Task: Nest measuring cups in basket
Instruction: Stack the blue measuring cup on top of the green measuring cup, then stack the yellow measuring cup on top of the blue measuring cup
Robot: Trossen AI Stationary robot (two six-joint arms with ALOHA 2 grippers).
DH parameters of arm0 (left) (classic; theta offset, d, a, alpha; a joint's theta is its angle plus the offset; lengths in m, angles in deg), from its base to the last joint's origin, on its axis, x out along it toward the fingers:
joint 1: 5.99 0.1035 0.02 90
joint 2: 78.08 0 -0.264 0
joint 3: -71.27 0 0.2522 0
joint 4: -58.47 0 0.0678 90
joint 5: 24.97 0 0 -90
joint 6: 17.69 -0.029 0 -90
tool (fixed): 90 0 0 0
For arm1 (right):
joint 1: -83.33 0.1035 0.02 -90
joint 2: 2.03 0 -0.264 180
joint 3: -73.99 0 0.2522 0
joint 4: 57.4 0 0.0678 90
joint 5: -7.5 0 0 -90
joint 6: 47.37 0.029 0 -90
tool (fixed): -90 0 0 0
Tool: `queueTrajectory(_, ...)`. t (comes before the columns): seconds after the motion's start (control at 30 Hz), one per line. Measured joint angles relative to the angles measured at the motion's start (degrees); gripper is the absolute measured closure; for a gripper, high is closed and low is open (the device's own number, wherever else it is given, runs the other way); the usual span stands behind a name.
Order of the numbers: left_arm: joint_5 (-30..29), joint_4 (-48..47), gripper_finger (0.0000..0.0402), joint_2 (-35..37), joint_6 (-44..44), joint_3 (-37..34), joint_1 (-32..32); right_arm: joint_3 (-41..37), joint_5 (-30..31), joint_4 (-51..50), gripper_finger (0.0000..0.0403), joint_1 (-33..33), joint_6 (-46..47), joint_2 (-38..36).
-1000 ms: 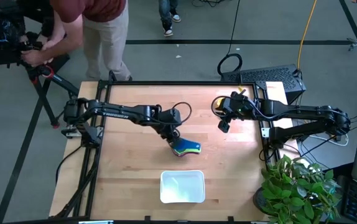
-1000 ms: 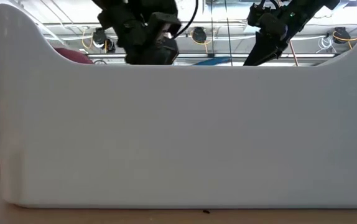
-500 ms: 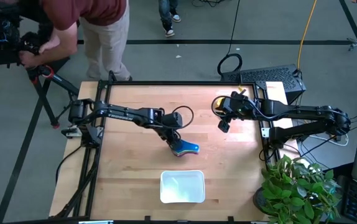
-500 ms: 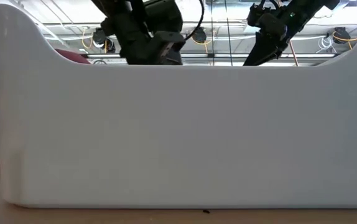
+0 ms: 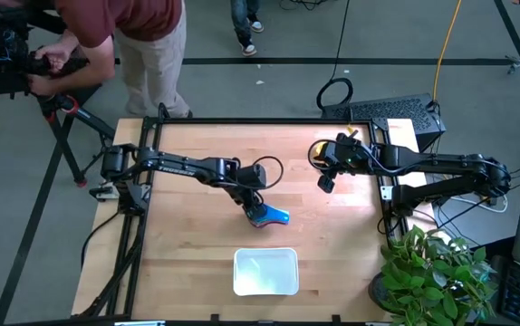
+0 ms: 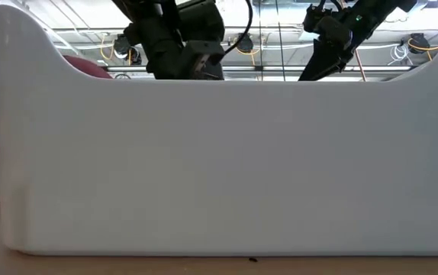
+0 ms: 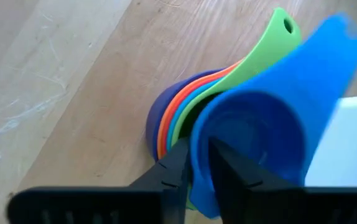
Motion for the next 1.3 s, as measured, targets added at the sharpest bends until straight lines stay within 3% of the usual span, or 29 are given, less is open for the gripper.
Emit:
queueTrajectory(0.3, 0.4, -3.8, 0.0245, 1.6, -1.0, 0.0, 0.0, 0.0, 0.0, 0.0, 0.0318, 0.0, 0.0, 0.0)
queueTrajectory(0.5, 0.1, -5.0, 0.0209, 4.8, -2.6, 0.0, 0.0, 0.0, -0.1, 0.1, 0.0318, -0.5, 0.7, 0.0)
queueTrajectory(0.7, -8.9, -7.6, 0.0217, 16.1, -7.0, 0.0, -0.1, 0.0, -4.3, 0.3, 0.0318, -5.5, 3.0, 1.3)
queueTrajectory(0.93, -27.1, -7.7, 0.0246, 33.5, -12.3, -1.4, -6.5, 0.1, -7.7, 0.0, 0.0318, -13.7, 4.3, 6.7)
queueTrajectory(1.07, -33.6, 0.7, 0.0252, 40.8, -15.5, -7.1, -11.5, 0.0, -7.8, -0.8, 0.0318, -18.2, 4.9, 11.0)
queueTrajectory(1.3, -34.3, 21.1, 0.0252, 50.8, -18.8, -23.8, -14.4, 0.0, -10.8, -1.0, 0.0318, -26.5, 5.0, 17.1)
